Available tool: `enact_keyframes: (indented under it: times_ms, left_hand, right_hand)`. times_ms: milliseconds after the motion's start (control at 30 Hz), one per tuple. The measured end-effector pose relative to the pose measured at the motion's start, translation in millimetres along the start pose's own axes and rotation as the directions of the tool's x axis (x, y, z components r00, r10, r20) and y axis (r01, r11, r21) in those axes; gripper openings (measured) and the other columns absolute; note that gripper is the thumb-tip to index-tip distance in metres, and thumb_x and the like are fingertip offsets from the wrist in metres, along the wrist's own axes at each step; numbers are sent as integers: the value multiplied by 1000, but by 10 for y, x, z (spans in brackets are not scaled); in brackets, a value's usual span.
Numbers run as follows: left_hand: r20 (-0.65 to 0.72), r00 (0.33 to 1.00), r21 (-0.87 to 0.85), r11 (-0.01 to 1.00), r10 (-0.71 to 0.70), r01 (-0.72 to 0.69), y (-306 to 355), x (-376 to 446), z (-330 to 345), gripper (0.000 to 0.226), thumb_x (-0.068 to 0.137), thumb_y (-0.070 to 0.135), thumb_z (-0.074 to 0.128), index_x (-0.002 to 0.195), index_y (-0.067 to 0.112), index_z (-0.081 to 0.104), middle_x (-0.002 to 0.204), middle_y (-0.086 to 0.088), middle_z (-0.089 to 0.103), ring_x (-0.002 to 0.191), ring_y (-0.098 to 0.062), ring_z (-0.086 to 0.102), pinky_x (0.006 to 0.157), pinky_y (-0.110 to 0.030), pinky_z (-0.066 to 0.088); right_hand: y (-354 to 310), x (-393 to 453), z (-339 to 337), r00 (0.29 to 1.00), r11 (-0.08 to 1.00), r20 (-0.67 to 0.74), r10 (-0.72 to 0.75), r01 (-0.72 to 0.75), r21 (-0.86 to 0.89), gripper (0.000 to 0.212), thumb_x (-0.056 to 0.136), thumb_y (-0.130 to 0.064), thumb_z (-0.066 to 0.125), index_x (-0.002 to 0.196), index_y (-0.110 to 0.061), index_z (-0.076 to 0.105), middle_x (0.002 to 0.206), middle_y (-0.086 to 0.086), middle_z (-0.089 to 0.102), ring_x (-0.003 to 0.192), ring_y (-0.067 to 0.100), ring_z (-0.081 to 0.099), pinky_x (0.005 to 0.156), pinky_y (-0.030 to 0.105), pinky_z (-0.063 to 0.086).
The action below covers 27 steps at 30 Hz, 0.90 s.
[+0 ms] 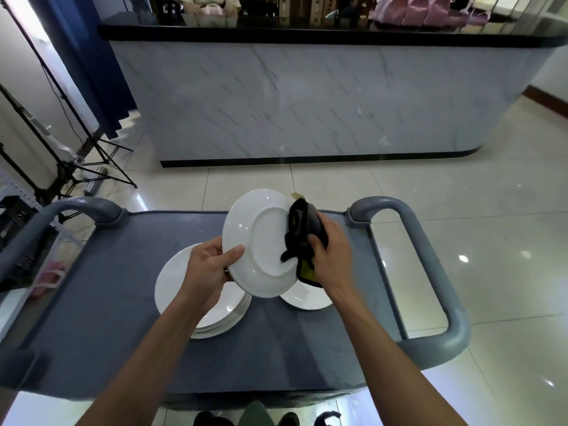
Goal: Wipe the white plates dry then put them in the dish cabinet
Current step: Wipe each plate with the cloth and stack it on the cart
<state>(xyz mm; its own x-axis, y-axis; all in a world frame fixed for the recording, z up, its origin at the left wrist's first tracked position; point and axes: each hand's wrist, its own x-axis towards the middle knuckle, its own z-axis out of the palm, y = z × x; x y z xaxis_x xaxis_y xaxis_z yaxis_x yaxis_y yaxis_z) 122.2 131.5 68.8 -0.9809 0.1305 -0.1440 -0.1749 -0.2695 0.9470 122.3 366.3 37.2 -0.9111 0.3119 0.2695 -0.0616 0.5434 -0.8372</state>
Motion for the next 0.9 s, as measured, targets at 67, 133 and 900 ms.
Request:
enact_keyframes:
  times_ms: [67,133,900]
  left_hand:
    - [3,999,112,993,34,-34,-21,61,94,16,88,6,67,103,7,73,95,-12,77,81,-27,72,59,-40,59]
    - [20,996,233,968,91,-93,-43,129,203,16,91,5,66,102,14,74,95,-7,77,83,-23,73,65,-40,61]
    - [568,797,819,-46,203,-572,-783,531,985,32,78,1,70,105,18,75,80,-6,75,66,-37,67,55,-40,55]
  right_hand:
    - [56,-17,-109,999,999,-28,-31,30,-38,46,93,-5,60,138,-17,55,129,-3,60,115,6,50,97,6,33]
    - [112,-38,-226,998,998,-54,-43,40,-56,46,92,-4,60,137,-17,56,128,-4,59,113,1,48,95,0,29]
    - [601,-569,-951,970,986,-227,84,-114,-123,47,95,-4,62,141,-14,57,133,1,58,122,13,54,105,12,36]
